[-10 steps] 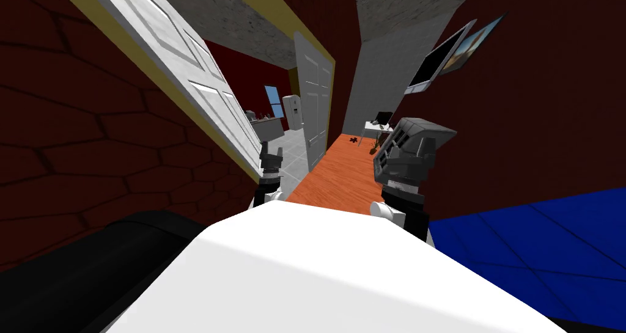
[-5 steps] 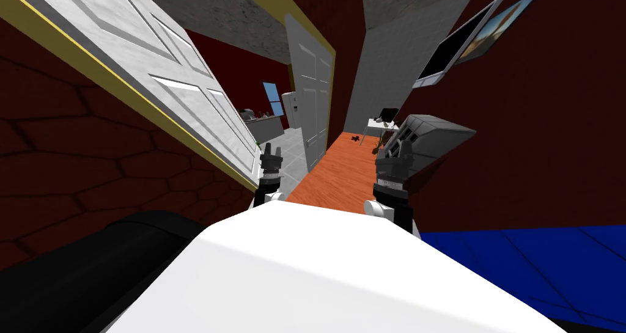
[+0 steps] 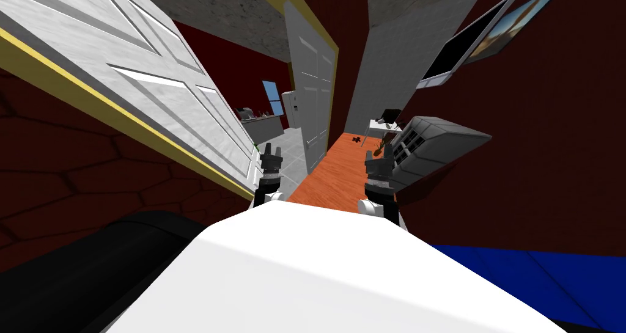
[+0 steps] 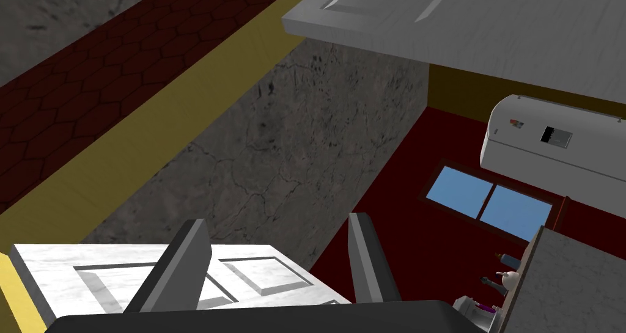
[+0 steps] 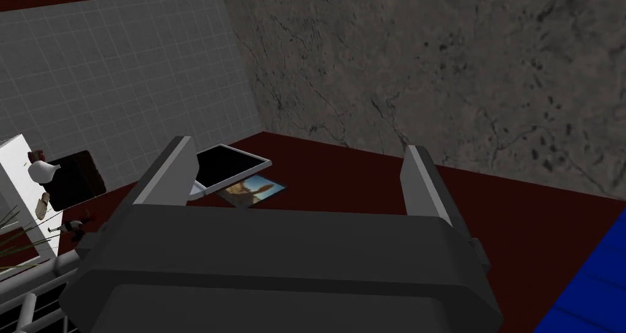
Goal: Push the door open
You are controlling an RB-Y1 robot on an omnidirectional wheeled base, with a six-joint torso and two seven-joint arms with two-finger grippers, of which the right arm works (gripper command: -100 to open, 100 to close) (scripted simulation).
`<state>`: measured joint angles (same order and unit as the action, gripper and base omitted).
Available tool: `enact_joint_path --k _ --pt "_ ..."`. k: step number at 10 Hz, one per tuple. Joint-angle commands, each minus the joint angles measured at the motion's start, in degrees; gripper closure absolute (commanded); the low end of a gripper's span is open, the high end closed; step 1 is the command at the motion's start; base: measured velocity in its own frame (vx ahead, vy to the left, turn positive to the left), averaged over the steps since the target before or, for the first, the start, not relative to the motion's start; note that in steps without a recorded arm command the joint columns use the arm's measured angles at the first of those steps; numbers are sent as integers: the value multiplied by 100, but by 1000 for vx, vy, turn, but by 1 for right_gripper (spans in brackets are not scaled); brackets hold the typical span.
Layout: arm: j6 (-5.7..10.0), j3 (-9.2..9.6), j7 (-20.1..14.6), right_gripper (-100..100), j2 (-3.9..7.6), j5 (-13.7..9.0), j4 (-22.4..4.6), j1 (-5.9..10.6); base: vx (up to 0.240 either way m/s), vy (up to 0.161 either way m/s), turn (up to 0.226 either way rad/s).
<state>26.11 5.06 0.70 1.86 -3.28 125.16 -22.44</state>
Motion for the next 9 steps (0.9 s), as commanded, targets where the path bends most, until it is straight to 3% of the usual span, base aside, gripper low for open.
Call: enact_joint_path --k 1,9 --pt "49 78 -16 -100 45 -8 -172 79 86 -3 5" --pt "292 887 -110 -100 269 -11 -1214 470 147 -3 12"
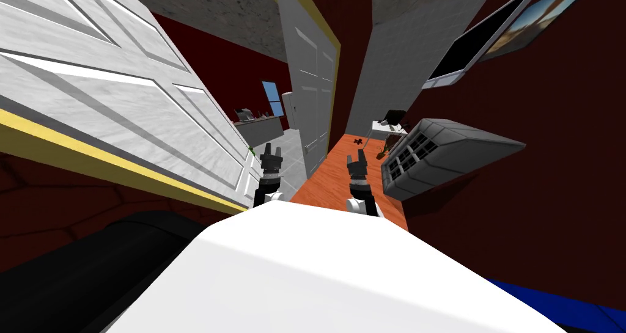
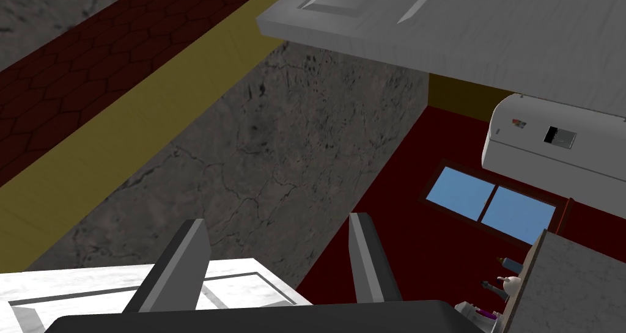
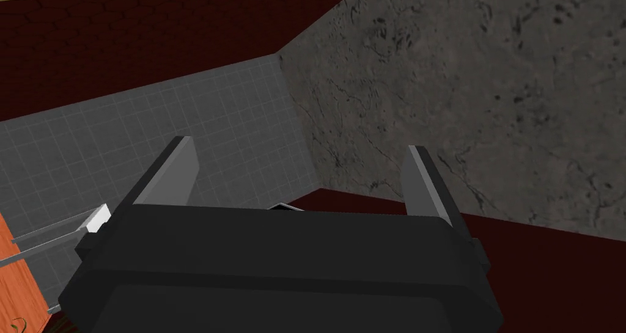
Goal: Push the door open
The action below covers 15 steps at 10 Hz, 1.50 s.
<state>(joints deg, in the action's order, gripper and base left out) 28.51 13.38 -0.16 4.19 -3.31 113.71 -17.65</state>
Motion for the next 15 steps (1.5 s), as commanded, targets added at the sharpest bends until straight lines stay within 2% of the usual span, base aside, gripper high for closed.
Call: enact_joint_path --k 1,3,4,15 --pt "74 130 -33 -100 53 -8 -165 27 123 -20 13" --pt "119 280 -50 -100 84 -9 -359 100 83 -15 8" --pt "165 432 -68 -100 115 -9 -554 173 114 1 13" --pt "431 1321 -171 -100 247 -12 -1699 603 107 -4 10"
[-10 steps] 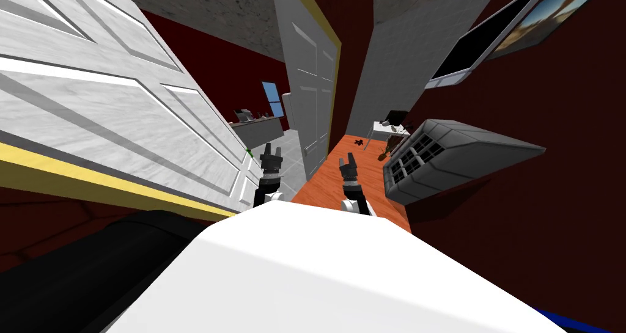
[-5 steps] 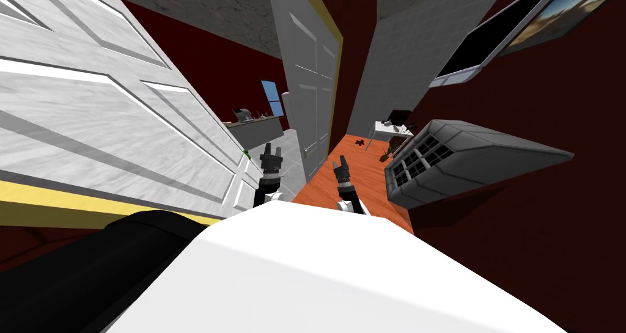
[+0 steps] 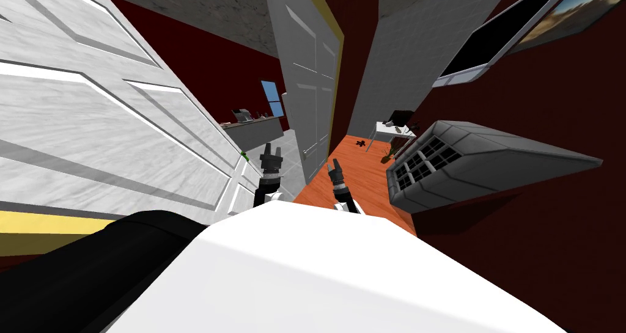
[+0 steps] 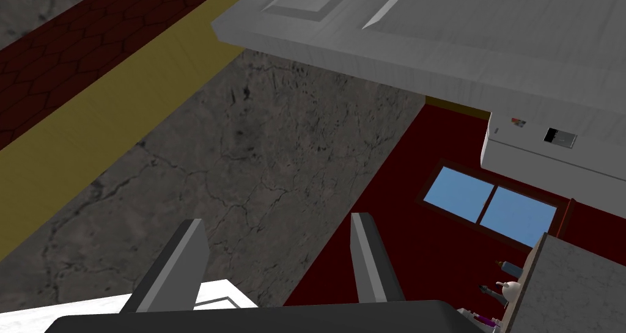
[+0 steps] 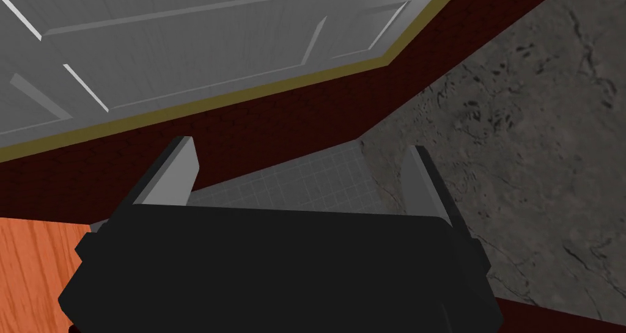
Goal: Push the door open
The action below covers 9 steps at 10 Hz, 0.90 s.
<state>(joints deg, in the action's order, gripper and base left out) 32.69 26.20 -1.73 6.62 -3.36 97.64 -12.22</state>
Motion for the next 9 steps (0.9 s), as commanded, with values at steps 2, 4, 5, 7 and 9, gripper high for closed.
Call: enact_joint_path --k 2,4,5,7,9 --pt "63 203 -33 -100 24 -7 -304 140 94 -4 8" --pt "112 368 -52 -100 42 -7 -516 219 102 -11 11" --pt "137 450 -62 -100 50 -8 -622 259 101 -10 7" --pt "186 615 -81 -100 65 -8 -834 339 101 -3 10" --pt "260 862 -109 -100 89 -9 -1151 458 145 -15 18"
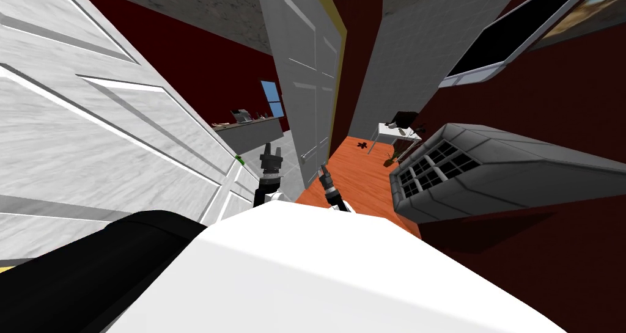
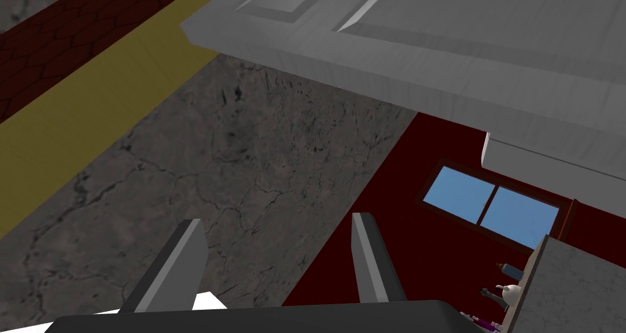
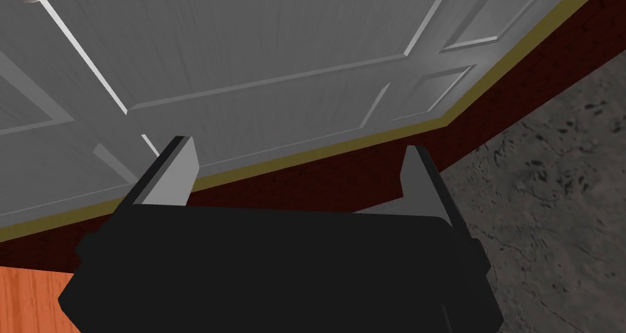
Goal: Push the door open
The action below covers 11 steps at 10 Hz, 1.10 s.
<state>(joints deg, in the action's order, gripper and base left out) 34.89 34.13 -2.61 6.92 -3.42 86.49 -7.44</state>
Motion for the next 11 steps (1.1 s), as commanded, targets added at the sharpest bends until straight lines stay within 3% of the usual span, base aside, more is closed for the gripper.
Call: enact_joint_path --k 1,11 --pt "88 228 -40 -100 70 -4 -242 57 153 -8 14" --pt "365 1155 -147 -100 128 -7 -1435 505 119 -9 11"
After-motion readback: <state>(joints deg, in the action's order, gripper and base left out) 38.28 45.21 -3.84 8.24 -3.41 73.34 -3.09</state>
